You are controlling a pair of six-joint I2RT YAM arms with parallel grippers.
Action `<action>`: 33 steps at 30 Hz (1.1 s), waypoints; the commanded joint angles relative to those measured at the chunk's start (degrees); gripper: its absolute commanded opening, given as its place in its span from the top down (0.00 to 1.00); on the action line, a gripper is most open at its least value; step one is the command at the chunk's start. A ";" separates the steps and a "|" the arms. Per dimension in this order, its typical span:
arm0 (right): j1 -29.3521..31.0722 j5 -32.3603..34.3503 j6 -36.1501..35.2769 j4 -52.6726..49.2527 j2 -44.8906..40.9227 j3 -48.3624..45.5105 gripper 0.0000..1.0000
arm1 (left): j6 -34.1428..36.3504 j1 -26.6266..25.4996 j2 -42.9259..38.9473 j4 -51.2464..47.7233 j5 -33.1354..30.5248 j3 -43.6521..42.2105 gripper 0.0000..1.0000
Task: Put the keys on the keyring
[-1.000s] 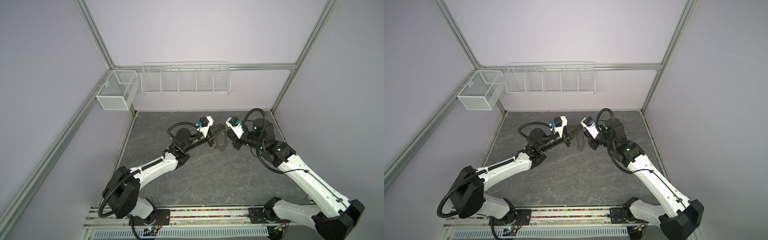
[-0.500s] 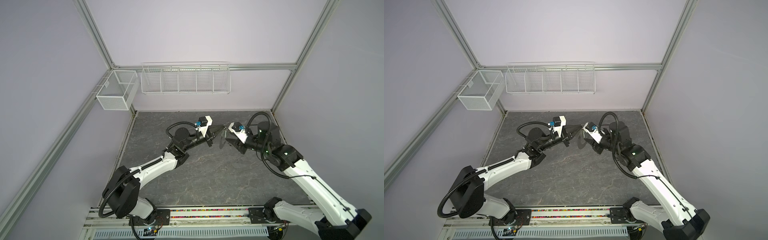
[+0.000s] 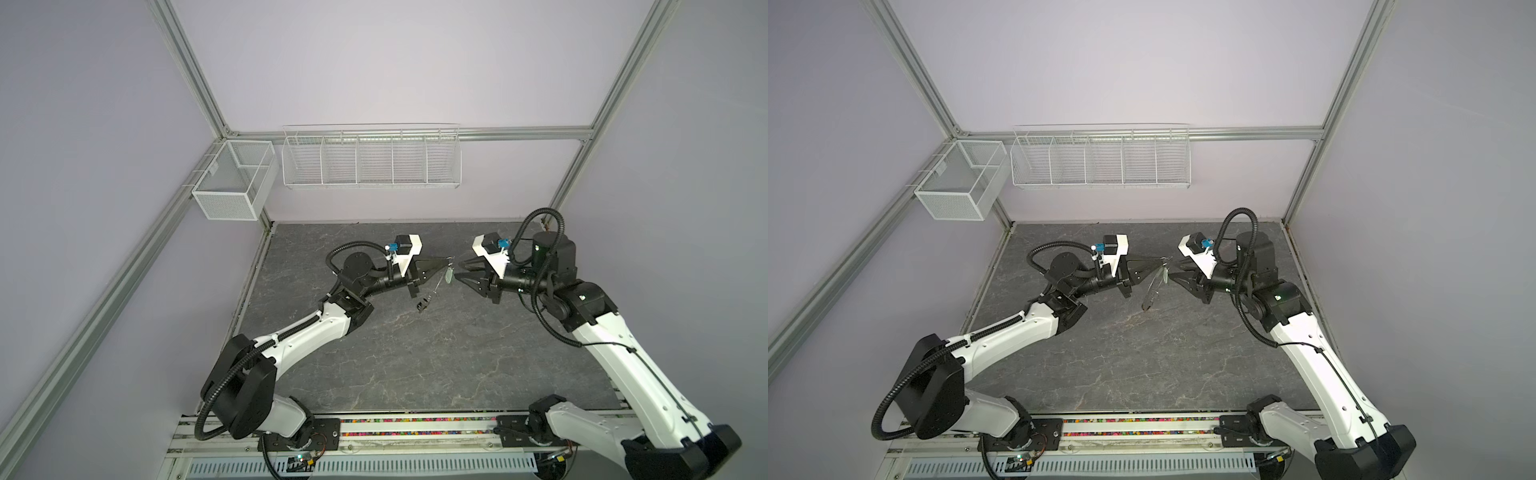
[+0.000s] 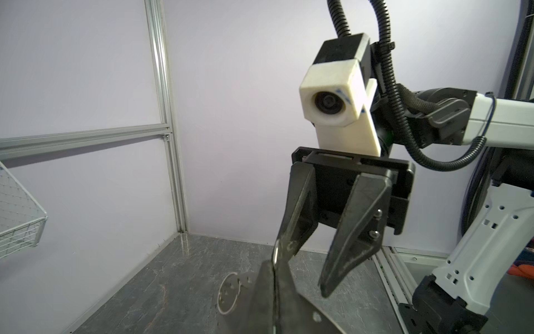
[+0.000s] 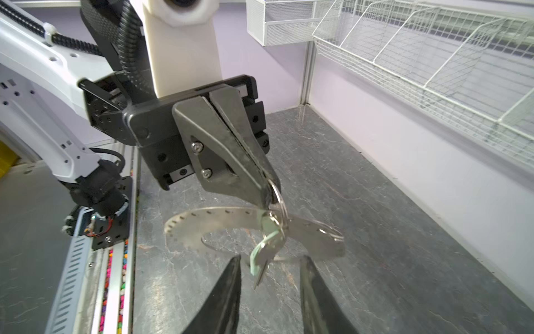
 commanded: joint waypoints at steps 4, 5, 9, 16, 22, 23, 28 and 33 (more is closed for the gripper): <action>-0.37 -6.56 3.59 4.07 1.12 1.21 0.67 | -0.95 0.12 -1.76 0.57 2.74 0.04 1.00; -0.37 -6.43 3.68 4.29 0.99 1.09 0.67 | -0.87 0.12 -1.72 0.37 2.79 0.08 1.00; -0.36 -5.73 3.96 4.87 1.07 0.73 0.70 | -0.86 0.12 -1.68 0.30 3.02 0.17 1.00; -0.42 -6.61 3.95 5.63 1.39 0.56 0.80 | -0.50 0.18 -1.60 -0.30 3.11 0.35 1.00; -0.46 -6.72 3.60 5.86 1.16 0.11 0.89 | 0.37 0.20 -1.59 -1.83 3.19 0.85 1.00; -0.37 -6.81 3.35 5.84 1.12 -0.02 0.93 | 0.63 0.20 -1.57 -2.17 3.20 0.95 1.00; -0.44 -6.26 1.50 2.86 1.62 0.74 0.94 | 2.02 0.20 -1.71 -4.27 2.41 1.54 0.97; -0.45 -3.76 -5.30 -9.50 3.00 5.90 0.94 | 16.82 0.51 -5.37 -24.44 0.54 5.60 0.74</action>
